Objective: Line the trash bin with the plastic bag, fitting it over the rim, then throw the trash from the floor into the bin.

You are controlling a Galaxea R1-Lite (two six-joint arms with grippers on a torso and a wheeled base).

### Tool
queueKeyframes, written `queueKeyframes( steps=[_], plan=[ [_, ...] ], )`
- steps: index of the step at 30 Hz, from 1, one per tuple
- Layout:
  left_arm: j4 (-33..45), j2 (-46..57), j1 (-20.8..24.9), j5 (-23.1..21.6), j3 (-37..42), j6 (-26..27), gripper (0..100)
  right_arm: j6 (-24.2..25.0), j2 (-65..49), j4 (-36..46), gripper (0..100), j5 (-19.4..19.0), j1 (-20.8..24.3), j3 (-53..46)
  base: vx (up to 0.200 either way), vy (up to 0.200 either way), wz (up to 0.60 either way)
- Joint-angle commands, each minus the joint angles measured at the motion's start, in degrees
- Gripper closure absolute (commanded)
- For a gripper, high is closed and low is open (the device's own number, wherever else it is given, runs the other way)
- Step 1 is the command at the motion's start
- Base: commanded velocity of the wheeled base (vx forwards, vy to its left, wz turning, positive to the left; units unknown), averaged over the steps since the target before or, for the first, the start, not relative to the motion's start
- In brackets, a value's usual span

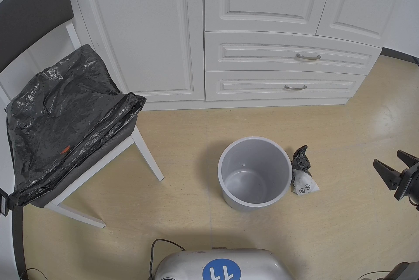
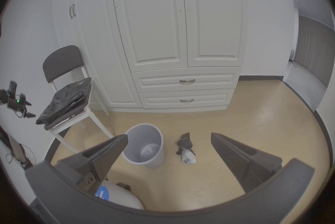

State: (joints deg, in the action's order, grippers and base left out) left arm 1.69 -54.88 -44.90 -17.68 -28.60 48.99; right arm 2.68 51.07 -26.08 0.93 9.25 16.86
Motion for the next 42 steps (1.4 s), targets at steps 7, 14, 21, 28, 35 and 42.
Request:
queueKeyframes(
  steps=[7,14,21,28,35,42],
  plan=[
    [-12.94,-16.66,-6.08,-2.45,6.10,2.69,0,4.44,3.95,-1.17,0,1.89,3.76,-0.95,0.000,0.000,0.00],
    [-13.47,-14.38,-5.81,-4.65,8.03,2.51,0,4.70,4.74,-1.43,0,1.89,3.84,-0.95,0.000,0.000,0.00],
    [-13.03,-10.42,-5.81,-7.55,8.47,1.63,0,4.70,4.39,-1.52,0,1.89,3.93,-0.78,0.000,0.000,0.00],
    [-12.77,-5.85,-3.88,-9.92,11.28,-0.65,0,4.53,2.37,-1.26,0,1.97,3.84,-0.86,0.000,0.000,0.00],
    [-12.77,-4.36,-0.10,-10.01,13.66,-0.65,0,4.17,2.55,-1.17,0,1.97,3.84,-0.86,0.000,0.000,0.00],
    [-12.86,-5.32,1.74,-9.31,14.27,-0.39,0,4.09,2.90,-0.99,0,1.89,3.84,-0.95,0.000,0.000,0.00]
  ],
)
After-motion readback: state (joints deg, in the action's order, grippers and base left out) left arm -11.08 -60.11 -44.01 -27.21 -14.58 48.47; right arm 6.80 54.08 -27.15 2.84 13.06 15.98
